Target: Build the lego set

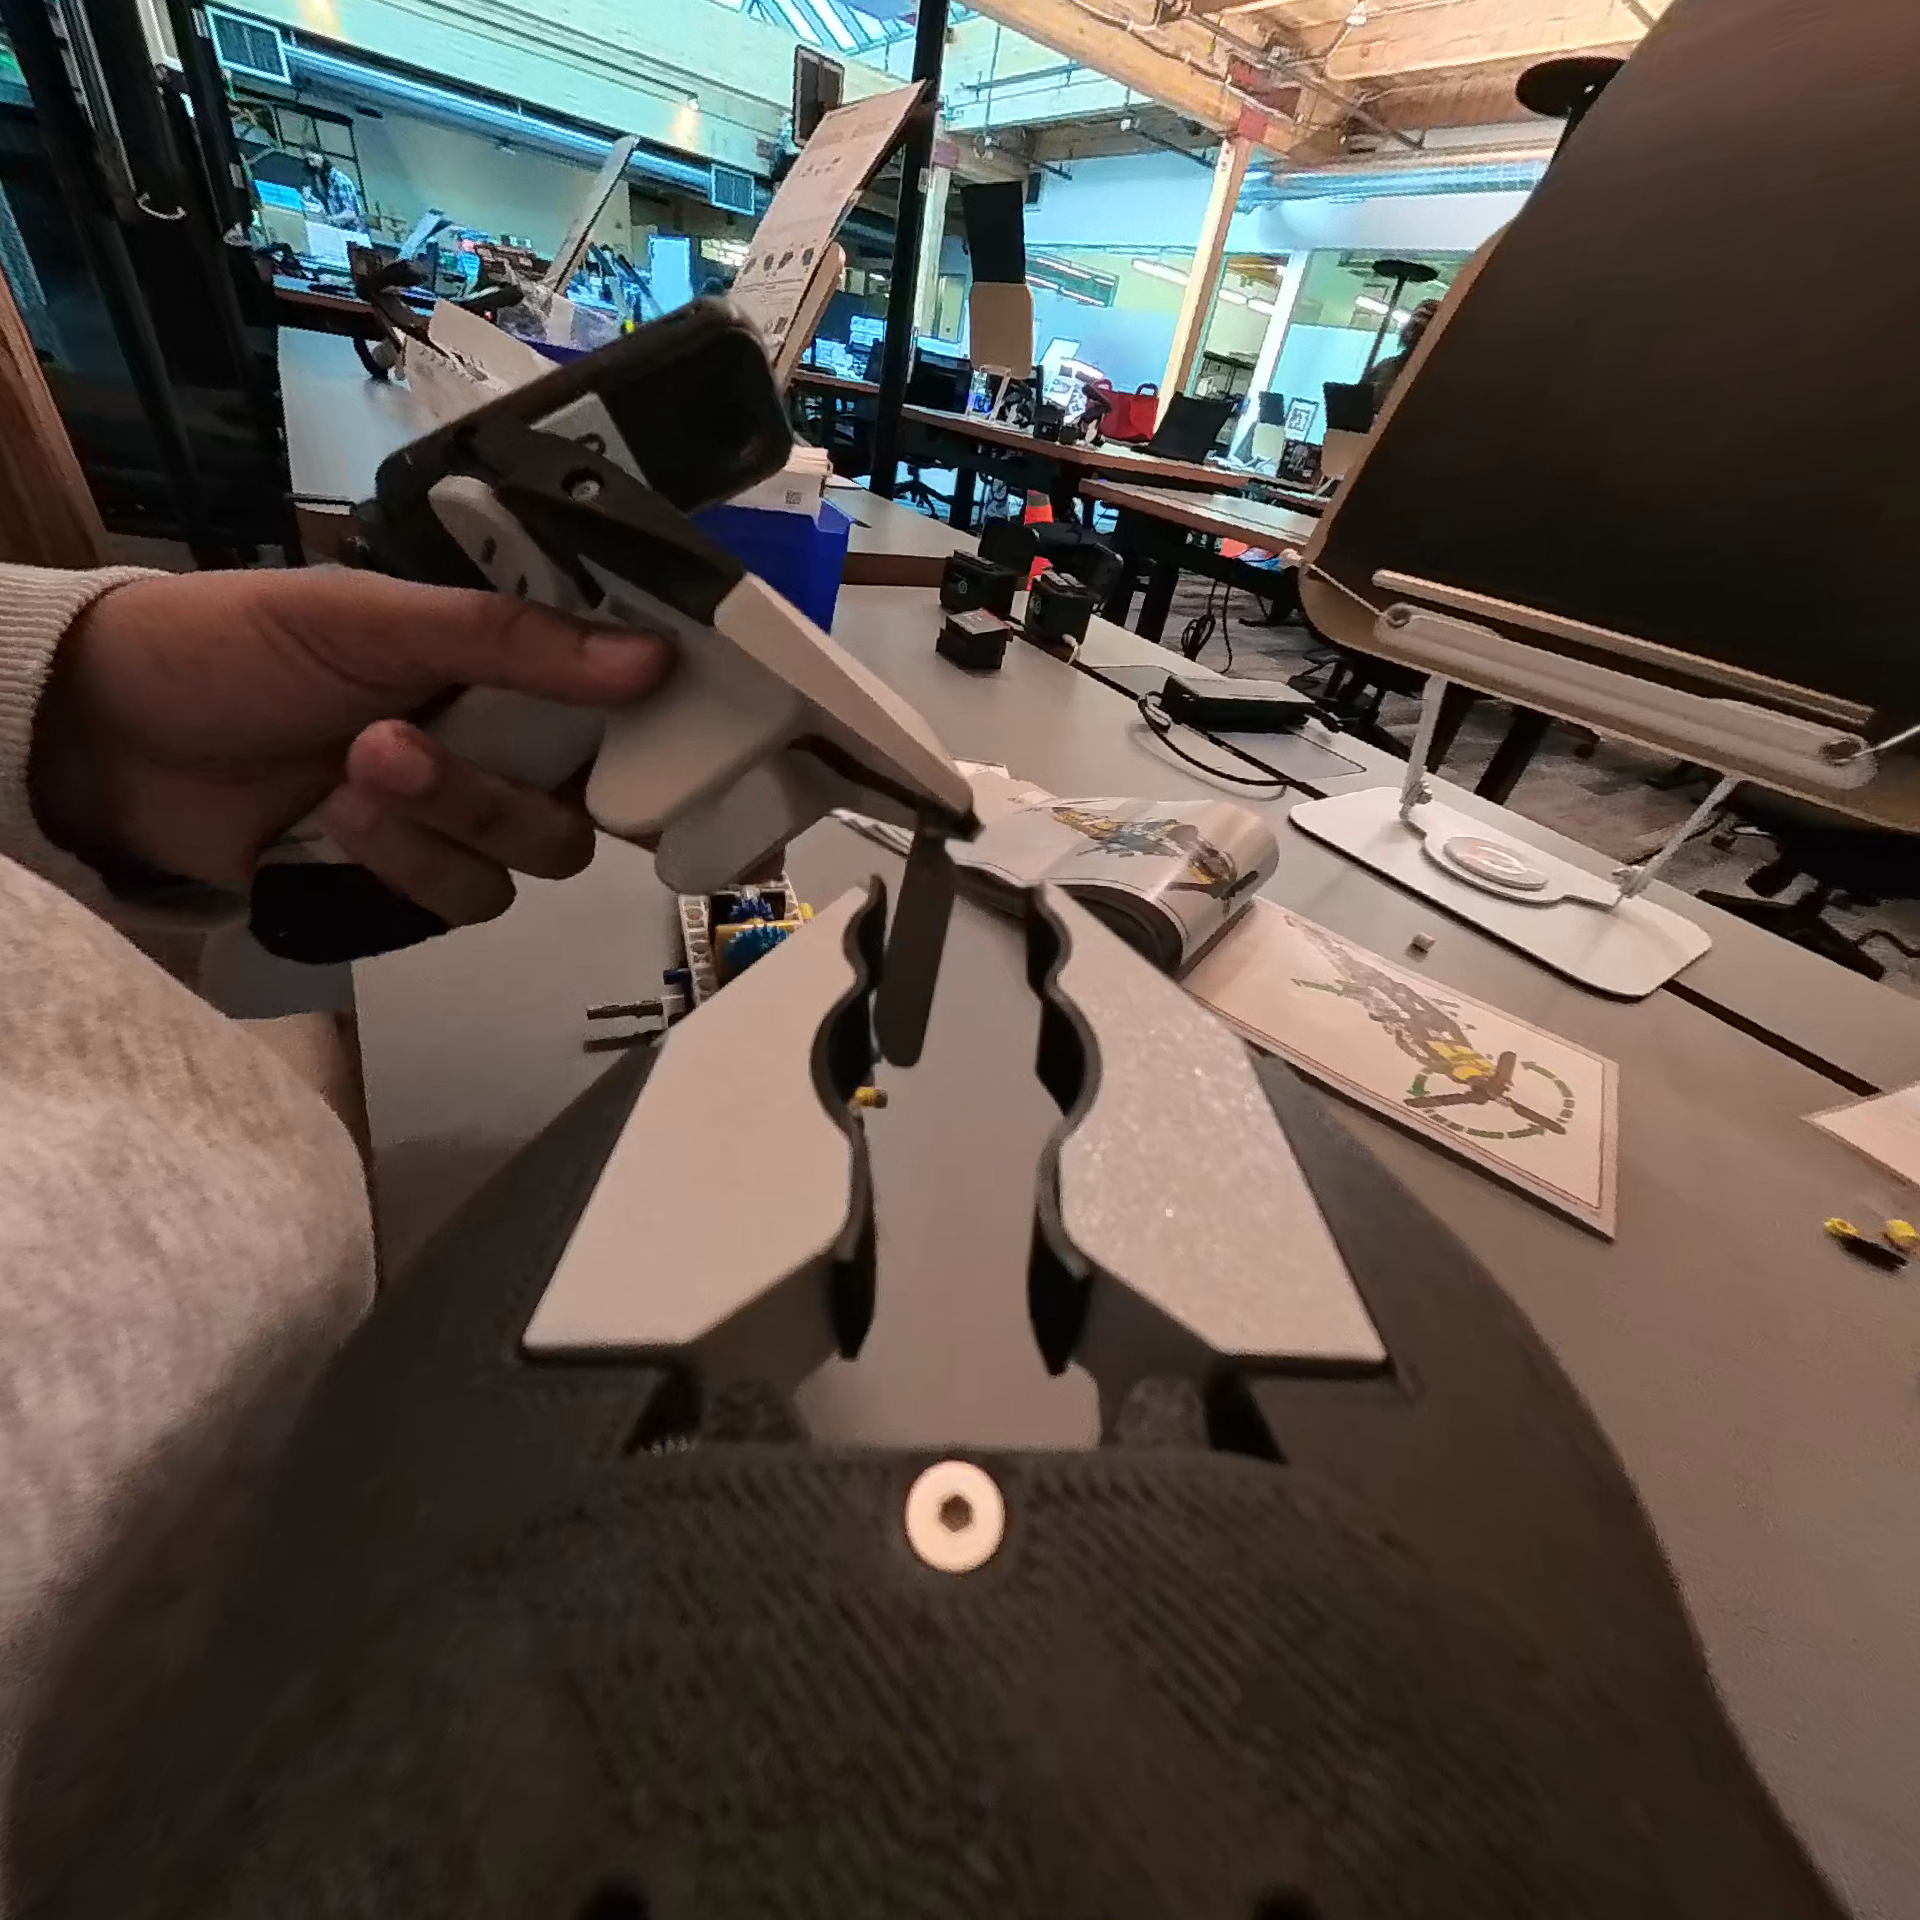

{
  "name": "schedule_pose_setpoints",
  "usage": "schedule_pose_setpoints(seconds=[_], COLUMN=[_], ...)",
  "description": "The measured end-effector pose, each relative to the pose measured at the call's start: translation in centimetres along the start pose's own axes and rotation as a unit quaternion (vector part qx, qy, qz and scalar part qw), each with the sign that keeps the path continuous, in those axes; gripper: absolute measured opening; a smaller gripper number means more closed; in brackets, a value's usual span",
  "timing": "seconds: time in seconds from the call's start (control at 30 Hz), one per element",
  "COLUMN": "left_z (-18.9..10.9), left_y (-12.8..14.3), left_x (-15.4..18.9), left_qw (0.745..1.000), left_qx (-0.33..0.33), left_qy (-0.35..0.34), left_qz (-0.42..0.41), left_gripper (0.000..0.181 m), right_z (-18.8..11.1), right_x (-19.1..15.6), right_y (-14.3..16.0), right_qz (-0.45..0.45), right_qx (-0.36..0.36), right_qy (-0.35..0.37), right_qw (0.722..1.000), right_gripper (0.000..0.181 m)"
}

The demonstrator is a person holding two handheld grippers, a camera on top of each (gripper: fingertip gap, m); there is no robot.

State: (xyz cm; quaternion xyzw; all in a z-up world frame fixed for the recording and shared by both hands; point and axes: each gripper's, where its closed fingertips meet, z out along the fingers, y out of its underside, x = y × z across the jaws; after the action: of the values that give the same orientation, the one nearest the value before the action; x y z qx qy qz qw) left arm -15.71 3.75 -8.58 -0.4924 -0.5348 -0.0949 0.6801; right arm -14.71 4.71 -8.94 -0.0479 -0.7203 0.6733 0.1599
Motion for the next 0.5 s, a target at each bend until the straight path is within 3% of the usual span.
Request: schedule_pose_setpoints(seconds=[0.3, 0.5], left_z=[-0.19, -0.13], left_y=[-0.64, -0.38], left_x=[0.66, 0.9], left_qw=[0.997, 0.996], left_qx=[0.03, 0.028], left_qy=[0.046, 0.057], left_qz=[-0.052, -0.069], left_gripper=[0.005, 0.005], right_z=[0.25, 0.22], right_x=[-0.49, -0.5], right_y=[0.94, 0.34], right_qz=[-0.024, -0.037], right_qx=[-0.025, -0.015], right_qy=[-0.013, -0.002], right_qw=[0.999, 0.999], right_gripper=[0.034, 0.01])
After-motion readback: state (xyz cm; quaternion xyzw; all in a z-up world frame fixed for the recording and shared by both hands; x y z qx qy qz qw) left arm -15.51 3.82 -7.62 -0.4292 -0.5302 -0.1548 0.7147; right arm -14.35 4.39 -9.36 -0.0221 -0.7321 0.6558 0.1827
